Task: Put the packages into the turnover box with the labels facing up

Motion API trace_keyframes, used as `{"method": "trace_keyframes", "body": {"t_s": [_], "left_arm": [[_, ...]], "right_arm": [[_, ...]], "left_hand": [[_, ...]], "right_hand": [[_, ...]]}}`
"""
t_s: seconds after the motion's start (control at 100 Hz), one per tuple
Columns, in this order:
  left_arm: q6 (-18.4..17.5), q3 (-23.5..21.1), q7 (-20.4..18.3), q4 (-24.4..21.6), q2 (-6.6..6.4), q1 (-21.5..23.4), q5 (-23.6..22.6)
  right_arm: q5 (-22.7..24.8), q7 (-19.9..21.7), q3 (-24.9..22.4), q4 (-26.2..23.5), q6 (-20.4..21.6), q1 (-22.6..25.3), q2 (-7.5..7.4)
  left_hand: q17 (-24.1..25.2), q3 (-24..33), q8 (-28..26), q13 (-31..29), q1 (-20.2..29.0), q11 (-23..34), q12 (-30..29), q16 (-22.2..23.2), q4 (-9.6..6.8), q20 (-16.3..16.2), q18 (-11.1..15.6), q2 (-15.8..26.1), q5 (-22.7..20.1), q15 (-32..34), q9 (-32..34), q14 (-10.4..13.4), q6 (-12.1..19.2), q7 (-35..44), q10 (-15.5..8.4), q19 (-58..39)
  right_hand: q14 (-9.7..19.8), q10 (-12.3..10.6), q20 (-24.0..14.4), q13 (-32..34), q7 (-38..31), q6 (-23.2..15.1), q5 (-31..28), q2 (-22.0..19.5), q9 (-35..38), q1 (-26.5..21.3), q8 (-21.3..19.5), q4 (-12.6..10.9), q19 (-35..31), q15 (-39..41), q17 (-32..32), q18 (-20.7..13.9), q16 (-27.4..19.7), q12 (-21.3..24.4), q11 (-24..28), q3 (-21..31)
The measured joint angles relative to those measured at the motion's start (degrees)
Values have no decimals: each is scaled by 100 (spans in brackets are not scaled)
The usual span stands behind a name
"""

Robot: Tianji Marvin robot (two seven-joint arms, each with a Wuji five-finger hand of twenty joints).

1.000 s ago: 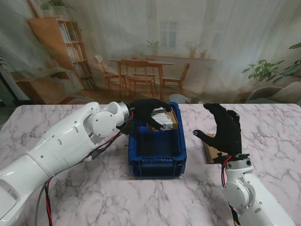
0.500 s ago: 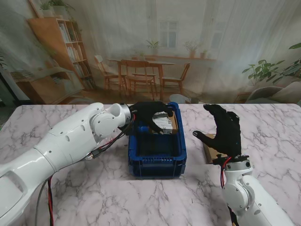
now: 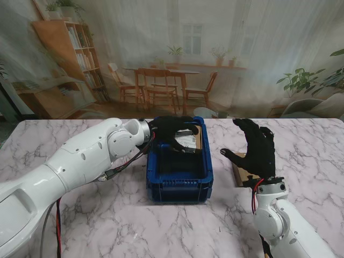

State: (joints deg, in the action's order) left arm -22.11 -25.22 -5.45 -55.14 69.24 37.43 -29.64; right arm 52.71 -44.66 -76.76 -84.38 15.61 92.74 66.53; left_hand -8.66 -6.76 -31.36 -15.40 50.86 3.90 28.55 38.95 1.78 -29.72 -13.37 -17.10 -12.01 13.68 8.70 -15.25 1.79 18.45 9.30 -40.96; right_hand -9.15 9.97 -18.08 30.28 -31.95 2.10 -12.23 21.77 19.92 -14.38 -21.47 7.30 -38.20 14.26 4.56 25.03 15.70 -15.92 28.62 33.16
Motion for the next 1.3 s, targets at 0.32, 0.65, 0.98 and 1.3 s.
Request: {"method": "trace_keyframes", "body": {"t_s": [0.32, 0.65, 0.98, 1.3], "left_arm": [[41, 441, 427, 636, 198, -210, -334], [219, 285, 287, 397, 134, -116, -364], [299, -1000, -324, -1191, -423, 574, -929], [197, -2491, -206, -2264, -627, 1594, -1290]], "right_arm": [[68, -80, 29, 38, -74, -27, -2], [61, -71, 45, 48, -99, -40, -2], [18, 32, -9, -41, -106, 4, 3], [-61, 193, -72, -151, -125, 45, 6]], "left_hand": [[687, 473, 3136, 1054, -865, -463, -2683, -2726, 53, 1271, 821, 243, 205, -816, -139, 335, -113, -2015, -71, 933], [763, 484, 3146, 1123, -1255, -464, -2685, -3122, 50, 1558, 809, 239, 206, -1069, -140, 288, -218, -2030, -61, 1504], [729, 484, 3147, 1122, -1255, -464, -2685, -2976, 50, 1633, 598, 239, 208, -922, -140, 244, -234, -2030, -65, 1682], [427, 487, 1719, 507, -1066, -370, -2055, -2630, 50, 1400, 111, 557, -27, -530, -122, 280, -244, -1699, -60, 1447]], "right_hand": [[0, 2, -60, -58, 0, 5, 6, 129, -84, -4, -13, 0, 154, 0, -54, -1, 0, -4, 67, 119], [0, 3, -72, -58, 0, 7, 6, 177, -148, -4, -17, 0, 241, 0, -65, -1, 0, -6, 73, 237], [0, 3, -133, -58, 0, 7, 6, 177, -148, -4, -20, 0, 256, 0, -66, -1, 0, -6, 75, 237], [0, 4, -199, -58, 67, 7, 4, 175, -148, -4, -20, 0, 296, 0, -60, -1, 0, -6, 75, 237]]}}
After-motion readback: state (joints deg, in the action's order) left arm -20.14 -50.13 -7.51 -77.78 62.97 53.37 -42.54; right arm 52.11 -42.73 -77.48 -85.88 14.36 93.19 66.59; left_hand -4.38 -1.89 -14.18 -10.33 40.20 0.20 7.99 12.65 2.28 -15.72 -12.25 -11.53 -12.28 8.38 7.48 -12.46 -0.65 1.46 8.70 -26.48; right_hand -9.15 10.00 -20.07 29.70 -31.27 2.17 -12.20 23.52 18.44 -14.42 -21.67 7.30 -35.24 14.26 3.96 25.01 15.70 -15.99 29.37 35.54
